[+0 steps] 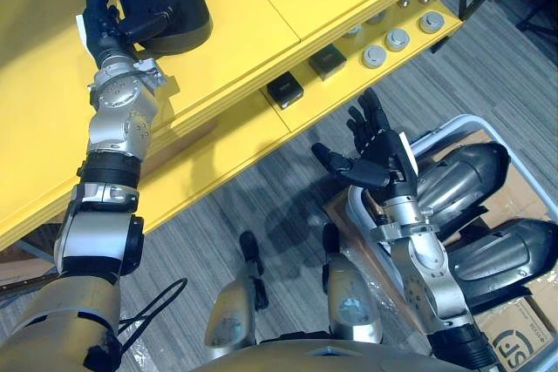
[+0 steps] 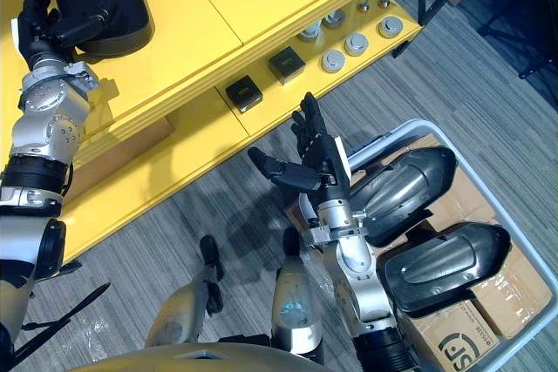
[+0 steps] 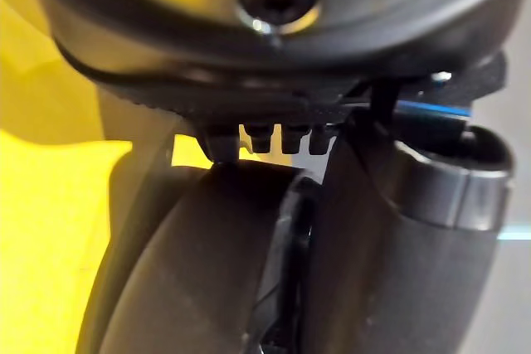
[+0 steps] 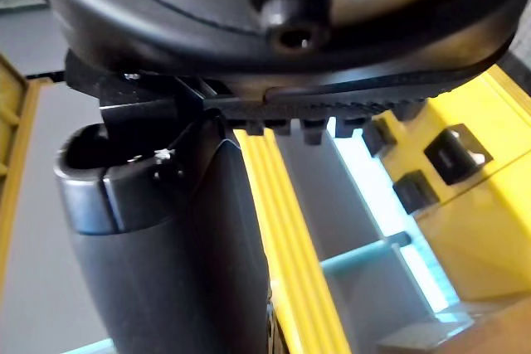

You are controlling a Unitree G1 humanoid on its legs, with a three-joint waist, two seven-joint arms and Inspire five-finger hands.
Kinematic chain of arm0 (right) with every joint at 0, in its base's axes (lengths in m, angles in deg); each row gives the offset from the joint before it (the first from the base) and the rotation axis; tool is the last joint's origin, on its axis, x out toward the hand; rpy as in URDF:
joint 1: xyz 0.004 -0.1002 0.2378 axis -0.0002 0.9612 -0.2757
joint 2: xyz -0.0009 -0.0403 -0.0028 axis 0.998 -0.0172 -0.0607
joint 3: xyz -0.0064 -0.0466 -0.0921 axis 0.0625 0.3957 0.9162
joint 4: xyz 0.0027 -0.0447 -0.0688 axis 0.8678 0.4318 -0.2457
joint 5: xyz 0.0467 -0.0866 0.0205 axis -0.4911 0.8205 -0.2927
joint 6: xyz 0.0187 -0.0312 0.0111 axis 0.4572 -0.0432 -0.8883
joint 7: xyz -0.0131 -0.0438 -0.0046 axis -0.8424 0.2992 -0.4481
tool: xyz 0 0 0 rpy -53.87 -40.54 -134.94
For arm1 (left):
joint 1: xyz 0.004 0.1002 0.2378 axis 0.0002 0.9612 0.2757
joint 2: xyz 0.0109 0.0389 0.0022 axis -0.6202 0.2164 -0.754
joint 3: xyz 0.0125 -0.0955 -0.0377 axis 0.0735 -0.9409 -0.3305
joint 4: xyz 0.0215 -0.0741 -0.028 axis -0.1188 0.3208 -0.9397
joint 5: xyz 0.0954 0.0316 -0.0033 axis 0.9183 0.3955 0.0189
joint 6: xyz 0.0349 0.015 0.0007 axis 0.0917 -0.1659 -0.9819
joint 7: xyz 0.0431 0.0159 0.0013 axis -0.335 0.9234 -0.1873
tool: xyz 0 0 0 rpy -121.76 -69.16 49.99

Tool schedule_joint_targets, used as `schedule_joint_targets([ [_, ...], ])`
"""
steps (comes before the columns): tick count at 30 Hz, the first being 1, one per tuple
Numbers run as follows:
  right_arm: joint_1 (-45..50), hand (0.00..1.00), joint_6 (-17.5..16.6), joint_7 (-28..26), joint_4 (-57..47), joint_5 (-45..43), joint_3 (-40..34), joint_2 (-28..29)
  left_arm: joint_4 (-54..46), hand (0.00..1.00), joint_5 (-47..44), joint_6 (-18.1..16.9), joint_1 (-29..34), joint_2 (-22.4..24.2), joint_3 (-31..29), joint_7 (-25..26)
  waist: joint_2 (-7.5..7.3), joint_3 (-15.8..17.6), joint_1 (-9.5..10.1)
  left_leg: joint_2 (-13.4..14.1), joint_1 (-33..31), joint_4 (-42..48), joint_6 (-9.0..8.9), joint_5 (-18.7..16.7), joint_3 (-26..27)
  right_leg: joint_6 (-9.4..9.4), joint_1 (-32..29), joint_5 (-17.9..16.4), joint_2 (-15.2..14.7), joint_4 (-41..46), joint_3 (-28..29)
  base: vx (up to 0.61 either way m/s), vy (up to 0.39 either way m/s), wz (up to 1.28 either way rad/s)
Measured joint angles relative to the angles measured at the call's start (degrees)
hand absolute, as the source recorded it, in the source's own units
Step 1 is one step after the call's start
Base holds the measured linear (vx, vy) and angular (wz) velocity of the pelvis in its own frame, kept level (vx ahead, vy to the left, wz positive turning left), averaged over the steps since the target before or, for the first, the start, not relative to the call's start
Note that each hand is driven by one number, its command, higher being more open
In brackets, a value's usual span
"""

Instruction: Walk over and take three plastic housings, then place them on the shelf

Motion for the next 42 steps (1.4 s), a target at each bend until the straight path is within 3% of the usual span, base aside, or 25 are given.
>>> schedule_joint_targets([
  [7, 0.33, 1.00, -0.10, -0.14, 0.00, 0.25, 1.46, 0.20, 2.13, 1.00, -4.28, -4.74, 0.89, 0.08, -0.06, 1.30, 0.01, -0.03, 0.00, 0.03, 2.02, -1.99, -0.07, 0.86, -0.17, 0.25, 1.73, 0.16, 0.03, -0.96, -0.62, 0.01, 0.002, 0.01],
  [11, 0.33, 1.00, -0.66, -0.22, 0.01, 0.65, 2.18, 0.88, 1.81, 1.00, -6.57, -5.23, 1.50, 0.64, -0.58, 0.67, -0.05, -0.13, 0.22, 0.03, 3.04, -1.98, -0.02, 1.04, -0.47, 0.34, 3.49, 0.24, -0.04, -1.79, -1.32, 0.03, 0.006, 0.07],
  [18, -2.96, 1.00, -3.19, -0.29, 0.15, 0.78, 5.88, 1.49, -5.82, 1.00, -6.19, -5.91, 9.78, 4.83, -3.24, 2.15, -0.36, -1.82, 0.94, 0.13, 5.73, -1.97, -0.44, 0.50, -1.89, 0.53, 8.13, 0.40, 0.21, -4.21, -3.38, 0.03, -0.002, 0.09],
  [21, -4.58, 1.00, -3.31, 0.37, 0.68, 2.84, 7.03, 1.82, -9.88, 1.00, -5.55, -6.00, 15.02, 7.96, -8.04, 3.32, -0.37, -4.49, 1.83, 0.10, 6.32, -1.98, -0.45, 0.46, -2.74, 0.53, 9.72, 0.40, 0.24, -5.04, -4.78, 0.01, -0.006, 0.15],
  [26, -4.55, 1.00, -3.66, 1.22, 1.28, 2.99, 8.44, 2.34, -19.38, 1.00, -3.32, -6.06, 28.36, 11.51, -10.11, -1.43, -0.17, -9.39, 4.65, -0.03, 7.13, -2.03, -0.62, 0.34, -4.80, 0.22, 12.35, 0.15, 0.16, -5.96, -7.37, 0.00, -0.005, 0.22],
  [30, -4.43, 1.00, -3.27, 1.42, 3.49, 2.97, 9.43, 3.04, -21.48, 1.00, -0.91, -5.47, 35.25, 12.41, -10.12, -5.04, -0.13, -11.34, 5.90, -0.04, 7.34, -2.29, -0.85, 0.08, -5.87, -0.56, 12.85, -0.42, 0.13, -6.05, -8.73, -0.08, 0.002, 0.17],
  [37, -1.76, 1.00, -2.30, 0.87, 3.89, 2.93, 8.65, 2.97, -21.41, 1.00, -0.19, -4.78, 39.33, 12.88, -10.06, -14.64, -0.09, -13.76, 6.31, -0.03, 6.37, -2.30, -0.77, 0.48, -5.67, -0.58, 12.43, -0.36, 0.09, -6.95, -8.95, -0.04, 0.002, 0.02],
  [42, -0.45, 1.00, -2.33, 0.26, 5.18, 2.91, 5.20, 2.97, -21.43, 1.00, -4.71, -10.07, 39.37, 12.88, -9.81, -23.01, -0.08, -14.46, 6.19, 0.04, 5.93, -2.28, -1.10, 0.75, -4.80, -0.38, 11.59, 0.42, 0.09, -6.87, -8.16, 0.02, -0.010, -0.08],
])
